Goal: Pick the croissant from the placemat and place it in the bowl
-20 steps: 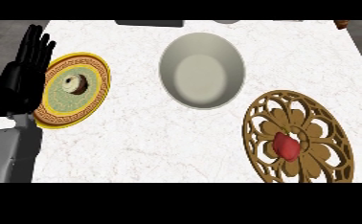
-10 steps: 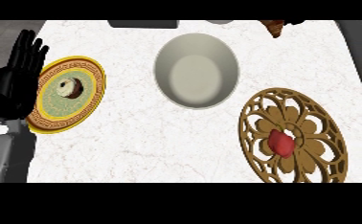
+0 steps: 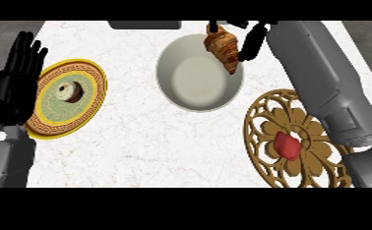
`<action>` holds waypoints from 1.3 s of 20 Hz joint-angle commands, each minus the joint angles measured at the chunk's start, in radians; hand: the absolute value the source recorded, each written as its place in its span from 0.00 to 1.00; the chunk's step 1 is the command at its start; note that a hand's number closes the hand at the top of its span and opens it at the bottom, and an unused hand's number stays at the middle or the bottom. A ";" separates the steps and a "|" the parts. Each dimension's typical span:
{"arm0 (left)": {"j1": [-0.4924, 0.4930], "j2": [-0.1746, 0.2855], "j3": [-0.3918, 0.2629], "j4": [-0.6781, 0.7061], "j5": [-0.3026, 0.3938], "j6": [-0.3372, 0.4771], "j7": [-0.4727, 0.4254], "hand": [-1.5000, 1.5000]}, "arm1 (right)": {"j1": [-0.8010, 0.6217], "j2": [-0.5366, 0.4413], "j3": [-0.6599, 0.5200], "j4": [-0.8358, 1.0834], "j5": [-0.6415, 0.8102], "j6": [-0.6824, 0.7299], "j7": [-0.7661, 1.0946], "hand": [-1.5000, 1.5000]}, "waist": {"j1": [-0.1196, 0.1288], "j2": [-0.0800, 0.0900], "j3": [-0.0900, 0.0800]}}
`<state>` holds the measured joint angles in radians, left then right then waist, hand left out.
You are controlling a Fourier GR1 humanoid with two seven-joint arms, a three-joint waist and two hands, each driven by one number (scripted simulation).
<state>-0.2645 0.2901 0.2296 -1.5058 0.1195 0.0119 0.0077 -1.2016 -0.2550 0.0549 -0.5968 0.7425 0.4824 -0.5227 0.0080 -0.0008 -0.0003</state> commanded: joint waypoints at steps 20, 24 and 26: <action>-0.056 0.001 0.002 0.068 -0.003 -0.013 -0.018 0.50 | 0.043 0.179 -0.309 0.200 -0.220 -0.256 0.073 0.00 | 0.021 0.017 0.001; -0.023 0.006 0.000 -0.006 0.019 -0.031 0.013 0.50 | 0.019 0.048 -0.398 0.257 -0.277 -0.245 0.085 0.00 | 0.040 0.018 0.001; -0.067 -0.008 -0.020 -0.016 0.000 0.001 0.051 0.50 | 0.021 0.010 -0.419 0.285 -0.296 -0.212 0.082 0.00 | 0.031 0.016 0.001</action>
<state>-0.3012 0.2827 0.2205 -1.4925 0.1169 0.0045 0.0126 -1.1639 -0.1751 -0.3031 -0.3586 0.4902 0.2615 -0.4455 0.0356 0.0148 0.0008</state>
